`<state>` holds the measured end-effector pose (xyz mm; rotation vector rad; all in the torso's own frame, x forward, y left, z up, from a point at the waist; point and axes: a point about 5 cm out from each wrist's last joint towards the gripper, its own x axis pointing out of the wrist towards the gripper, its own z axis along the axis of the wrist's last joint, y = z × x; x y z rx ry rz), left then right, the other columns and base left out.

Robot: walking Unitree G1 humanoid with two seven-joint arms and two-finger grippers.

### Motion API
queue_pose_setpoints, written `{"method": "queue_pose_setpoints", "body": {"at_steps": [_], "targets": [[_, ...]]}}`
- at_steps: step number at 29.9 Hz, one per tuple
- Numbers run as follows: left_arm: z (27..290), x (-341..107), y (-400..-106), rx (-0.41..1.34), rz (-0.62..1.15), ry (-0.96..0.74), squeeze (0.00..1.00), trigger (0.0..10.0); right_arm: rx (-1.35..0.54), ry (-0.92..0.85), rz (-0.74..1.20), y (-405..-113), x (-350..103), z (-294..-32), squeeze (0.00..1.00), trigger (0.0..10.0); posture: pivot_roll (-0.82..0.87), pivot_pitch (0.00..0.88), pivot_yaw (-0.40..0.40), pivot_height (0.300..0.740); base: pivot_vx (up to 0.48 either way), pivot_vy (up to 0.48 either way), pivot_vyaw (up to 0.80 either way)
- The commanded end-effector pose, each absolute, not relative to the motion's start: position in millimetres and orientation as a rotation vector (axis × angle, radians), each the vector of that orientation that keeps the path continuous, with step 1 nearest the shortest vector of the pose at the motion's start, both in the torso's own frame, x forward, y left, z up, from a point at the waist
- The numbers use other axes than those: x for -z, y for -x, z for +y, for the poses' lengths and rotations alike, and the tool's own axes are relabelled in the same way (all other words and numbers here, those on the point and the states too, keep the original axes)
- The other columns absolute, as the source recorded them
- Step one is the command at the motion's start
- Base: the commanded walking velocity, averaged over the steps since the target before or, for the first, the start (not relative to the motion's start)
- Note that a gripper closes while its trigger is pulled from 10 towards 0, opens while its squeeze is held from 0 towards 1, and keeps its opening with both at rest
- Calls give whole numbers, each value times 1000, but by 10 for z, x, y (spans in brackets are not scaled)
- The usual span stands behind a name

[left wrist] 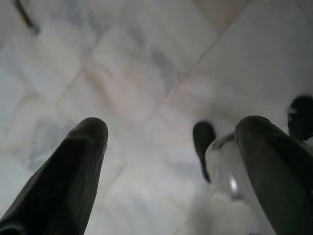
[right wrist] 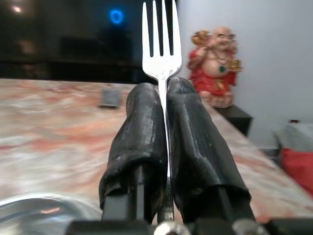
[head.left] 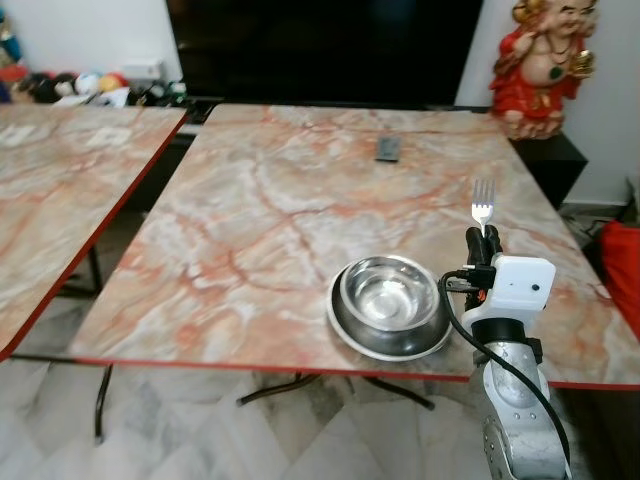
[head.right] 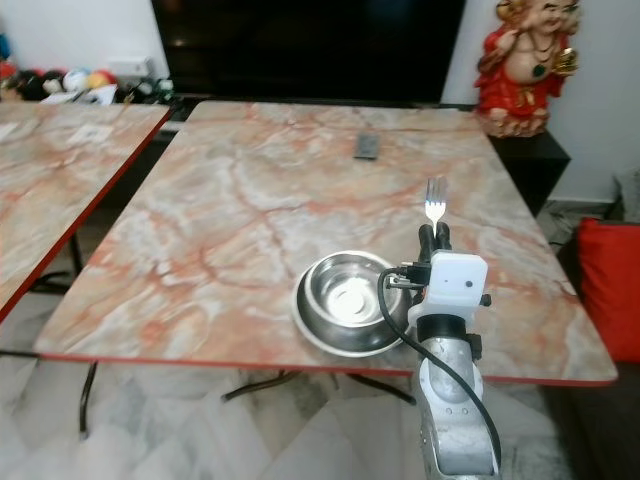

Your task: Setting the table

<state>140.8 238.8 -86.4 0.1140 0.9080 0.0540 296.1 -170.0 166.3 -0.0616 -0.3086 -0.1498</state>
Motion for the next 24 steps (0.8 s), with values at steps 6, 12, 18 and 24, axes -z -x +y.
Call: {"method": "queue_pose_setpoints", "body": {"at_steps": [6,12,18,24], "targets": [[2407,892,-1328,-55,938,-116,0,10000,161,51,-321,-2968,-1701,-1692,0,10000,-3,82,-5,740,327,0,0],[2416,880,-1343,-54,924,-112,0,10000,190,61,-334,-2980,-1747,-1750,0,10000,-8,90,-2,740,0,0,0],[2399,873,-1368,-47,914,-111,0,10000,236,103,-339,-2974,-1836,-1926,0,10000,-18,100,0,740,0,0,0],[2379,883,-1358,-37,922,-113,0,10000,266,151,-269,-2918,-1805,-2198,0,10000,-27,110,4,740,0,0,0]]}}
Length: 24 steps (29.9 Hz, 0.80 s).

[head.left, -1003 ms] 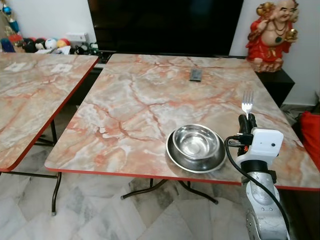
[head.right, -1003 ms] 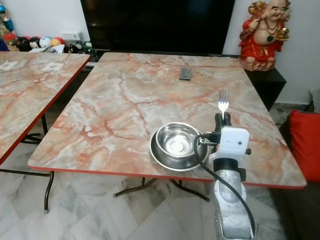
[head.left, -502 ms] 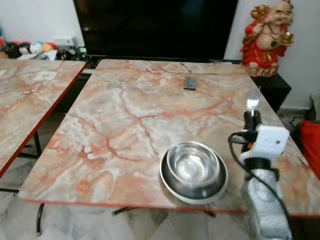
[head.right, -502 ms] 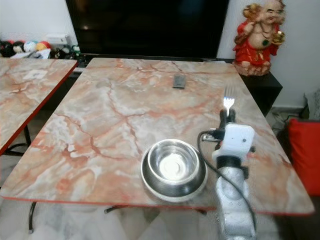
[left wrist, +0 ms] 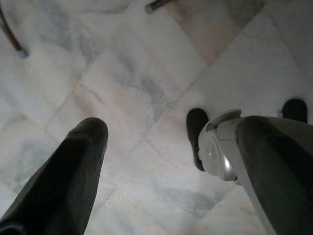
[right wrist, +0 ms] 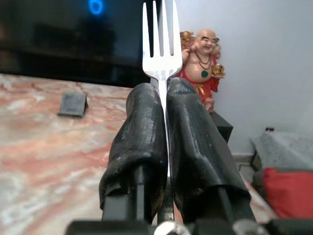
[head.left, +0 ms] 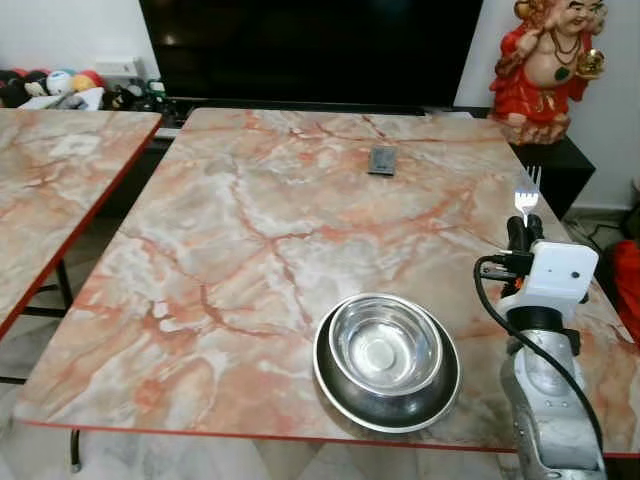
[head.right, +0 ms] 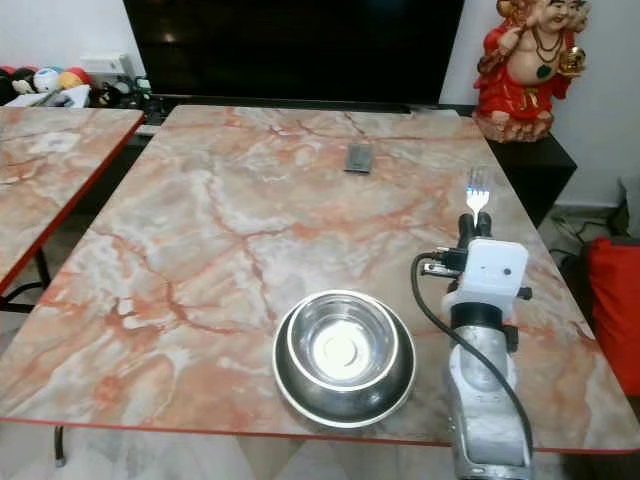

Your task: Setting the table

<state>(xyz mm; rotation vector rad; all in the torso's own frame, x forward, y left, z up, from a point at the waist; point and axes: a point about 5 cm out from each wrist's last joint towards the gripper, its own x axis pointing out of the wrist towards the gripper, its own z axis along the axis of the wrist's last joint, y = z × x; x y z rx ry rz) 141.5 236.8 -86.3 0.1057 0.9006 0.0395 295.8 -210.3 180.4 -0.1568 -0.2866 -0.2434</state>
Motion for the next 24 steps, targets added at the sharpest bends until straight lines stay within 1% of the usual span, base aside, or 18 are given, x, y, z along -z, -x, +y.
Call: {"method": "queue_pose_setpoints", "body": {"at_steps": [1,5,8,10,12,13,15,17,18,24], "targets": [[2377,886,-1353,-36,924,-113,0,10000,267,160,-244,-2916,-1785,-2229,0,10000,-28,112,4,740,0,0,0],[2378,891,-1341,-35,931,-115,0,10000,273,142,-106,-2899,-1665,-2368,0,10000,-31,117,4,740,0,0,0],[2387,893,-1330,-33,936,-117,0,10000,252,82,6,-2838,-1558,-2419,0,10000,-36,121,6,740,0,0,0],[2393,894,-1324,-32,938,-119,0,10000,230,41,51,-2788,-1531,-2411,0,10000,-41,120,7,740,0,0,0],[2398,895,-1317,-29,941,-122,0,10000,181,37,105,-2730,-1493,-2376,0,10000,-47,117,4,740,0,0,0],[2397,895,-1316,-27,941,-123,0,10000,179,33,112,-2707,-1485,-2371,0,10000,-47,117,3,740,0,0,0],[2395,897,-1311,-24,942,-124,0,10000,187,-47,153,-2611,-1408,-2354,0,10000,-51,115,1,740,0,0,0],[2394,898,-1308,-24,942,-124,0,10000,191,-58,166,-2586,-1381,-2355,0,10000,-53,115,1,740,0,0,0],[2385,901,-1304,-15,944,-128,0,10000,186,-74,214,-2552,-1305,-2353,0,10000,-56,112,0,740,0,0,0],[2377,901,-1298,-9,936,-128,0,10000,161,-89,282,-2531,-1131,-2318,0,10000,-49,103,-8,740,0,0,0]]}}
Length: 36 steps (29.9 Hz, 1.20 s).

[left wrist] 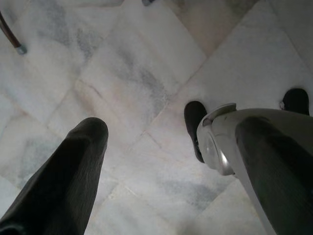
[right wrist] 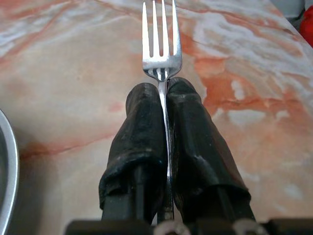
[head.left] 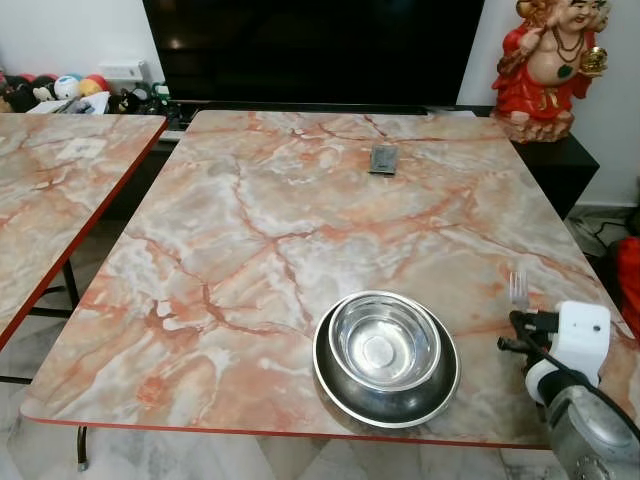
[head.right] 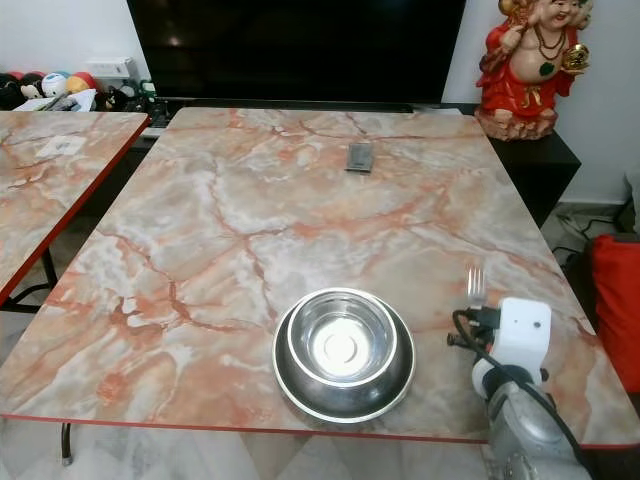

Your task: Setting the table

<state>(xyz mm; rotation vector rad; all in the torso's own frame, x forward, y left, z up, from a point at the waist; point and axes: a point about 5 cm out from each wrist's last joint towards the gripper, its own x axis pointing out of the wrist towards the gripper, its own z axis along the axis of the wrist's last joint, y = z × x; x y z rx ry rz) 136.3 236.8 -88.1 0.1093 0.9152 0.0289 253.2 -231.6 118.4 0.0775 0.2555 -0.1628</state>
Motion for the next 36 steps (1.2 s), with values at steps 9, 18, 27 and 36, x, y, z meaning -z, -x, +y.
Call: {"method": "queue_pose_setpoints", "body": {"at_steps": [9,18,27,36], "targets": [[2384,891,-1317,-20,926,-123,0,10000,83,-126,320,-2627,-979,-2129,0,10000,-44,114,-19,740,0,0,0],[2310,920,-1299,-26,937,-108,0,10000,71,-114,306,-2856,-949,-2012,0,10000,-37,128,-30,740,0,0,0],[2307,936,-1267,-29,955,-109,0,10000,98,-102,308,-2955,-884,-1932,0,10000,-29,150,-24,740,0,0,0],[2362,931,-1244,-30,965,-119,0,10000,140,-89,297,-2895,-853,-2003,0,10000,-31,150,-18,740,0,0,0]]}}
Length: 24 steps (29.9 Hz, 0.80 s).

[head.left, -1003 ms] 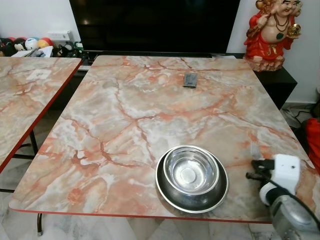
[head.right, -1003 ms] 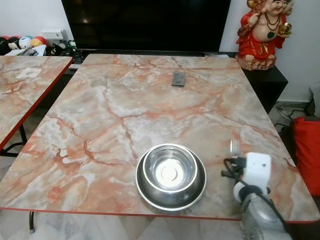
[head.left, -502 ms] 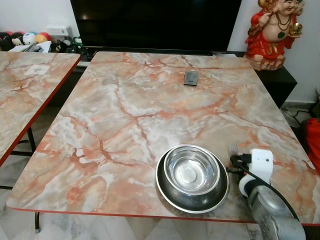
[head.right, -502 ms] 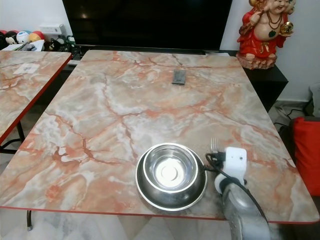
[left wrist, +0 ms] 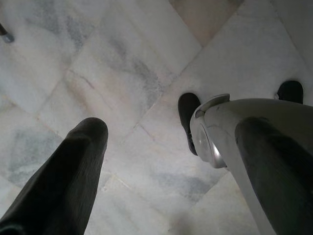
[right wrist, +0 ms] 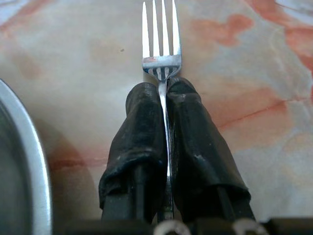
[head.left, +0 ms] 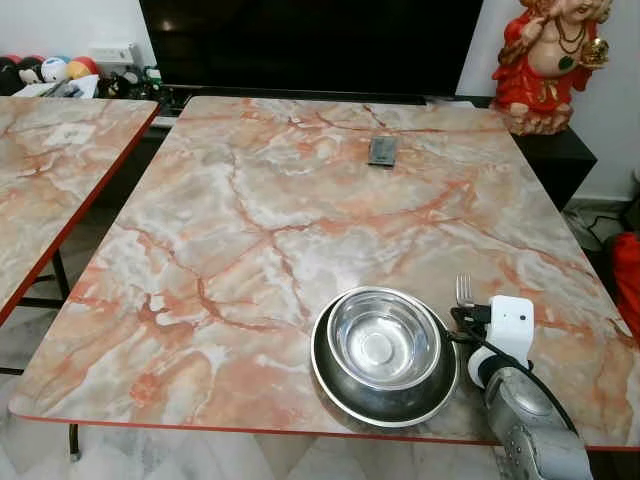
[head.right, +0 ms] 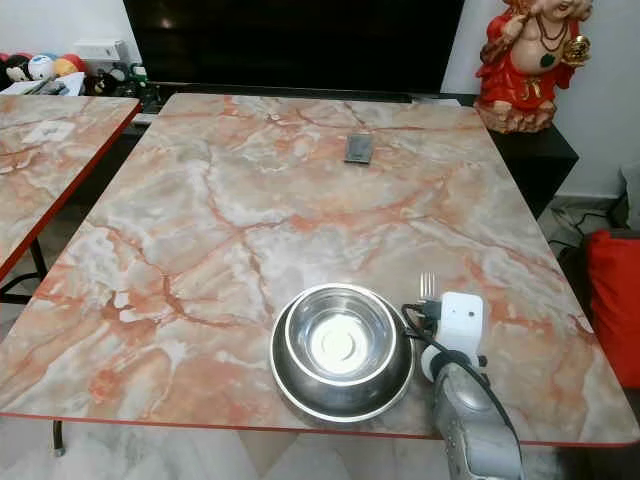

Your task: Setting the table

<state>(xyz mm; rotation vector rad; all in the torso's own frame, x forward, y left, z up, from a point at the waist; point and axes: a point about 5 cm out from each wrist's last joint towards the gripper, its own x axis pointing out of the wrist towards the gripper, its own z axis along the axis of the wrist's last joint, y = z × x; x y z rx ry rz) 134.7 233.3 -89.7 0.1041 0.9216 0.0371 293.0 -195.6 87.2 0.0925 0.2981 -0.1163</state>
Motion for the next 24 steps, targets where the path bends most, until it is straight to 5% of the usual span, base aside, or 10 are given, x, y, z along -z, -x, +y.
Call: {"method": "queue_pose_setpoints", "body": {"at_steps": [1,24], "targets": [[2364,930,-1245,-30,965,-120,0,10000,141,-89,296,-2894,-853,-2005,0,10000,-31,150,-18,740,0,0,0],[2387,911,-1283,-16,956,-141,0,10000,152,-119,316,-2803,-767,-1957,0,10000,-28,140,-4,740,0,0,0]]}}
